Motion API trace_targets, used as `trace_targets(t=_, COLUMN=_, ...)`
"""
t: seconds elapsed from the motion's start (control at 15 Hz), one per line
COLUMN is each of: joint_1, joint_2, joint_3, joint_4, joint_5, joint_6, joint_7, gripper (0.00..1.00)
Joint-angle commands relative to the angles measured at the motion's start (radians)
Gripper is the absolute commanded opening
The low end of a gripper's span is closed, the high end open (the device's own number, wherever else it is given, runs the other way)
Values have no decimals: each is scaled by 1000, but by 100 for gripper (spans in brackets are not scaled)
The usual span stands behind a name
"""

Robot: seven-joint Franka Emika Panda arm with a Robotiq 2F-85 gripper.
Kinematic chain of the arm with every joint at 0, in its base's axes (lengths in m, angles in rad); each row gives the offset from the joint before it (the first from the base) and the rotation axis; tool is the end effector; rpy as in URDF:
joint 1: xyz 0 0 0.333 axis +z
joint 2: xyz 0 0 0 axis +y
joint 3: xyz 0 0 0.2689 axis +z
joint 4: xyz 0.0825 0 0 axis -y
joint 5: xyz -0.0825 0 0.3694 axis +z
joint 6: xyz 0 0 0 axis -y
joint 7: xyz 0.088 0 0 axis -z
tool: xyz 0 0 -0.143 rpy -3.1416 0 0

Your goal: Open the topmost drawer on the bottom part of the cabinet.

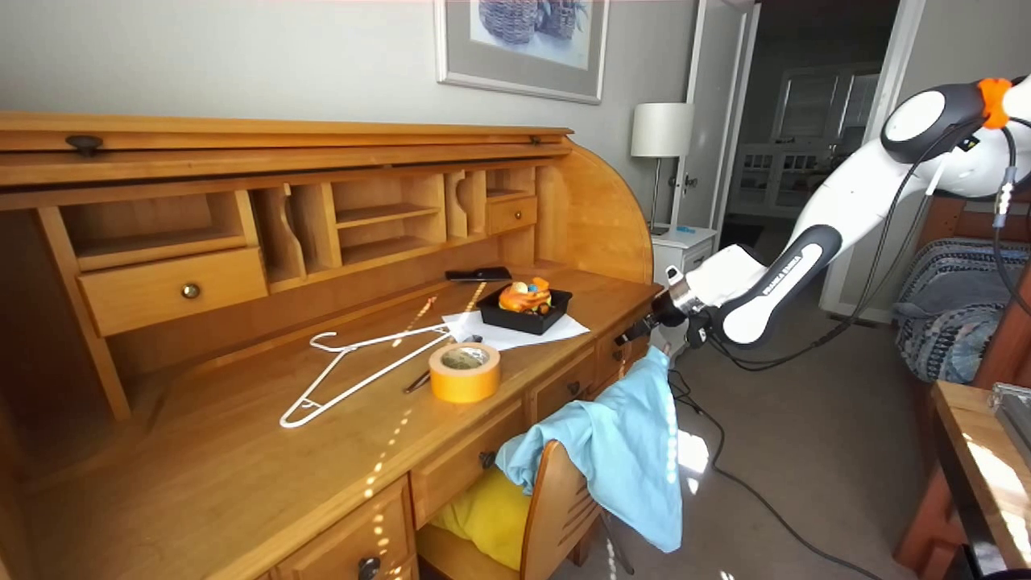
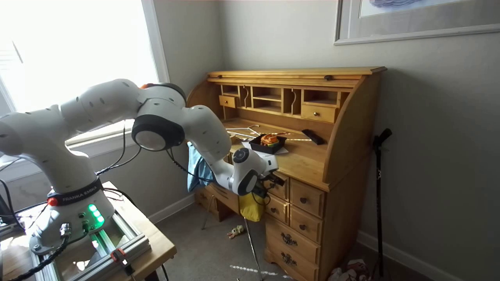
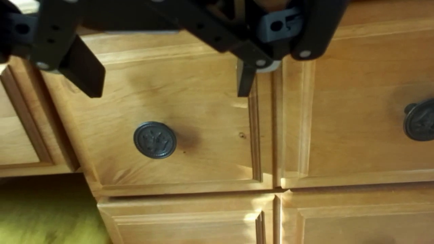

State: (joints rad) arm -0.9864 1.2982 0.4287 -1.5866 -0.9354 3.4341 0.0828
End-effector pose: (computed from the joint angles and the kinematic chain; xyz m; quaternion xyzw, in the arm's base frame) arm 0.5653 -0.2617 -0.0096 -0.9229 0.0351 -0.3818 0.0345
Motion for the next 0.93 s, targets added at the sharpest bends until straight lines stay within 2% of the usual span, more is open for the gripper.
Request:
trace_targets(t=0.0, joint_1=-35, joint_2=15, joint_3=39, joint_4=-26, joint_5=-42, joint_6=-37, joint_7=-15, gripper=100)
trace_targets(t=0.87, joint_1=-16, joint_2=115, joint_3=71, joint_4=32, joint_5=-35, joint_6=-97, joint_7=-93, gripper=100)
